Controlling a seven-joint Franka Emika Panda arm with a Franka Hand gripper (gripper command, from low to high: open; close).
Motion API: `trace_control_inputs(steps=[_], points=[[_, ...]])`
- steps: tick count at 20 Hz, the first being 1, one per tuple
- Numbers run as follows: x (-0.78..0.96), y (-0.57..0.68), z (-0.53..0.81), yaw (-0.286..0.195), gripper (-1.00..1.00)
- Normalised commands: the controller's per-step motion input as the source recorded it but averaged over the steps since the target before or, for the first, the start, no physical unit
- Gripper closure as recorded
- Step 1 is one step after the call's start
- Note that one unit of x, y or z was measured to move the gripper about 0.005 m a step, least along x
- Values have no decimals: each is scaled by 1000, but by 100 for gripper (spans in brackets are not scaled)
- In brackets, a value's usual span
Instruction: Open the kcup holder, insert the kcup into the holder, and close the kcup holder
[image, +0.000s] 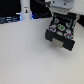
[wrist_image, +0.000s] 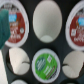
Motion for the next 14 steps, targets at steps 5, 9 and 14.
trace_control_inputs(steps=[5, 9, 14], points=[[596, -277, -93, 52, -100], [515, -110, -149, 71, -100], [352, 24, -224, 126, -100]])
